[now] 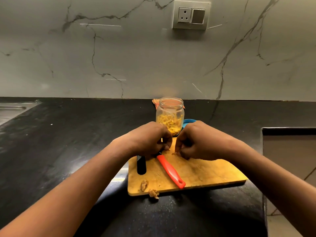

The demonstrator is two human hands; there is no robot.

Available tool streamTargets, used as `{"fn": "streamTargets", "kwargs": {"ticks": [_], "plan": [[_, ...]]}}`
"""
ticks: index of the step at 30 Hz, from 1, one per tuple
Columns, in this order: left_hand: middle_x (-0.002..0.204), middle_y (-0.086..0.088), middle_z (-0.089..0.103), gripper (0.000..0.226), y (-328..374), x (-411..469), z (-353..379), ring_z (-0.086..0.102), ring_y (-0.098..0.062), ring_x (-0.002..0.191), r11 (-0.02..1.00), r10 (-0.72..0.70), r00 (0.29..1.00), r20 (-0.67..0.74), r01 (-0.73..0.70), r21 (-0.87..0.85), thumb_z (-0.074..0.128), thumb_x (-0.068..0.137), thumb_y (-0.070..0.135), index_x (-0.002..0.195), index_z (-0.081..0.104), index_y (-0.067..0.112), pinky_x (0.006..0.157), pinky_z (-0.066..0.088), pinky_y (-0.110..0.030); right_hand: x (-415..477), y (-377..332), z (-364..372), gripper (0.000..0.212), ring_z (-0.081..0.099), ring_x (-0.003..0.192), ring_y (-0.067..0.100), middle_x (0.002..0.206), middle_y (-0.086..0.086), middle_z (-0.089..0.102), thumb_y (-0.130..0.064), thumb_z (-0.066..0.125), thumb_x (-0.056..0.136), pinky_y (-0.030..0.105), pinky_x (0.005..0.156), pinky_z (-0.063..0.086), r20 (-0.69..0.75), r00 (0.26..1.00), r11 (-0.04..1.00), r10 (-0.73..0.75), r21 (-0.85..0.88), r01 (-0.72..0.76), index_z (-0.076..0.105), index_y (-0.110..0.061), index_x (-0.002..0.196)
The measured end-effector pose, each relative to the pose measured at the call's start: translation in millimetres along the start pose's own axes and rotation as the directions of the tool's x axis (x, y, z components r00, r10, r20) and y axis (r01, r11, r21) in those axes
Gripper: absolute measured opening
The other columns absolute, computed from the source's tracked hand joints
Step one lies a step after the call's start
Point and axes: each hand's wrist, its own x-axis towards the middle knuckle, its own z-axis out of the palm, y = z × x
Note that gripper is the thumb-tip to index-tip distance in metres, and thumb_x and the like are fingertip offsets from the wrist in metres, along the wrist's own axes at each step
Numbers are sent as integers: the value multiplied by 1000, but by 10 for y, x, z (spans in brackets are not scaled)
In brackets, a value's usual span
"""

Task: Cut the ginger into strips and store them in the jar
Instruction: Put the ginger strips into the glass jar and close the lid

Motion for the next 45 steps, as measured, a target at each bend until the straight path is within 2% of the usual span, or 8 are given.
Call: {"fn": "streamTargets", "kwargs": {"ticks": [5, 13, 17, 21, 25, 32, 39, 45], "plan": [[101, 7, 55, 11, -34, -6, 42, 51, -10, 91, 995, 56, 998, 30, -58, 75, 57, 96, 17, 103, 64, 21, 79, 47, -27, 119, 24, -59, 8, 66, 62, 3, 70, -5, 69, -10, 75, 74, 15, 57, 52, 62, 998, 998, -6, 70, 1, 72, -16, 78], [88, 9, 61, 10, -28, -33, -6, 55, -7, 82, 997, 41, 999, -22, -43, -63, 57, 96, 17, 93, 62, 24, 73, 46, -22, 149, 159, -69, 8, 71, 69, 12, 76, 1, 73, -8, 78, 72, 25, 66, 59, 90, 996, 954, 13, 298, -39, 74, -9, 79], [89, 13, 62, 10, -45, -43, -73, 58, 0, 82, 986, 48, 989, -137, -69, -150, 63, 94, 15, 101, 67, 21, 70, 42, -10, 152, 262, -107, 7, 71, 72, 17, 78, 3, 74, -8, 76, 76, 30, 71, 59, 66, 997, 928, 34, 368, -56, 75, -7, 83], [91, 11, 66, 13, -61, -20, -217, 63, -5, 86, 975, 50, 953, -297, -112, -194, 67, 91, 11, 100, 70, 19, 77, 53, -18, 143, 324, -263, 8, 70, 69, 17, 77, 7, 73, -7, 75, 77, 26, 66, 58, -13, 999, 905, 35, 425, -26, 74, -4, 84], [95, 6, 70, 15, -93, 106, -449, 66, -4, 87, 973, 18, 895, -446, -117, -196, 69, 89, 12, 104, 72, 15, 80, 54, -15, 240, 316, -551, 10, 70, 71, 15, 80, 11, 73, -7, 72, 79, 20, 65, 54, -146, 989, 893, 22, 448, 46, 72, 0, 87], [95, -1, 74, 12, -208, 560, -673, 62, -6, 77, 989, -144, 853, -502, 104, -106, 72, 88, 17, 99, 75, 14, 63, 44, -13, 749, 251, -834, 5, 70, 64, 7, 75, 5, 73, -8, 74, 78, 21, 63, 58, -381, 922, 970, 73, 241, 22, 74, -7, 83], [102, -3, 74, 15, -258, 684, -634, 63, -7, 84, 977, -207, 856, -473, 162, -135, 72, 88, 14, 103, 75, 11, 72, 49, -17, 986, 220, -755, 10, 68, 70, 5, 83, 0, 72, -11, 71, 81, 20, 67, 57, -359, 933, 999, 39, 31, -30, 73, -10, 91], [101, -3, 74, 16, -248, 622, -624, 59, -5, 79, 987, -158, 848, -506, 124, -99, 69, 91, 14, 106, 75, 11, 62, 41, -10, 933, 221, -775, 12, 69, 71, 8, 84, 1, 71, -10, 68, 84, 24, 70, 59, -352, 936, 1000, 5, 20, 2, 72, -11, 94]]}}
